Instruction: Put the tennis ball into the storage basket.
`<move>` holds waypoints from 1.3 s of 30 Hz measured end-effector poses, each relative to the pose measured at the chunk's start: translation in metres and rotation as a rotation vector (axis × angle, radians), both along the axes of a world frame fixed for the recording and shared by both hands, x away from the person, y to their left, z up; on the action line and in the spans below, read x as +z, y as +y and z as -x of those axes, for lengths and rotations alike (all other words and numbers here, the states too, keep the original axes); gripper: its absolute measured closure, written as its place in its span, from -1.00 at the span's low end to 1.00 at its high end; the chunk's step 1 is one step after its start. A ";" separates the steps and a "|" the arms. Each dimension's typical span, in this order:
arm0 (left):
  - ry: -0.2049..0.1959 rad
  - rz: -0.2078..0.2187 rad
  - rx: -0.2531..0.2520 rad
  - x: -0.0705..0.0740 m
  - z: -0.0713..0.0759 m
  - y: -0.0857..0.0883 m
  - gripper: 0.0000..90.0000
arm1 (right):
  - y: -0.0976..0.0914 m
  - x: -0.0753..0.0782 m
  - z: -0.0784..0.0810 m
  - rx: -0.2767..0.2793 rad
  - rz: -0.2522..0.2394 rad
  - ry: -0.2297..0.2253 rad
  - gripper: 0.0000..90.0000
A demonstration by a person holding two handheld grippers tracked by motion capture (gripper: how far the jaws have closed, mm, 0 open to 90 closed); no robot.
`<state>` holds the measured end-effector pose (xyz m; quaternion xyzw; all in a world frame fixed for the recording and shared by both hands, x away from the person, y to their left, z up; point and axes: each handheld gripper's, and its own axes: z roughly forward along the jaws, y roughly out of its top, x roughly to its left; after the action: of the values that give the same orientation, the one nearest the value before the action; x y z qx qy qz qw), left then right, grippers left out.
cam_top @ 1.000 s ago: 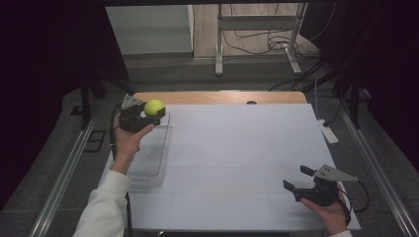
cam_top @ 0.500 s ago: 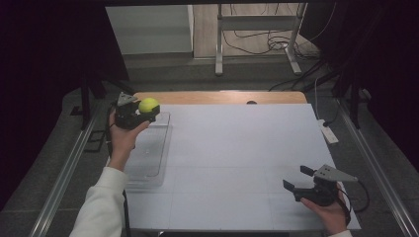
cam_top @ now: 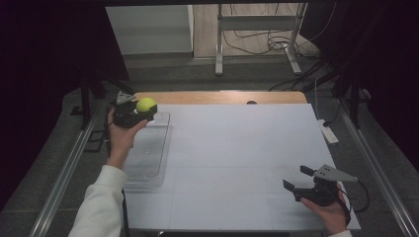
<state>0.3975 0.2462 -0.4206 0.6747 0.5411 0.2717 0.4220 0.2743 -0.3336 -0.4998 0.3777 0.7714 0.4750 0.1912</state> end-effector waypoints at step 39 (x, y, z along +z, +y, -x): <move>0.109 -0.013 0.085 -0.012 -0.020 0.024 -0.41 | 0.000 0.000 0.001 -0.001 -0.001 -0.001 -0.75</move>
<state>0.4172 0.2705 -0.4330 0.6676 0.5899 0.2555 0.3756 0.2737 -0.3335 -0.4995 0.3779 0.7709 0.4755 0.1918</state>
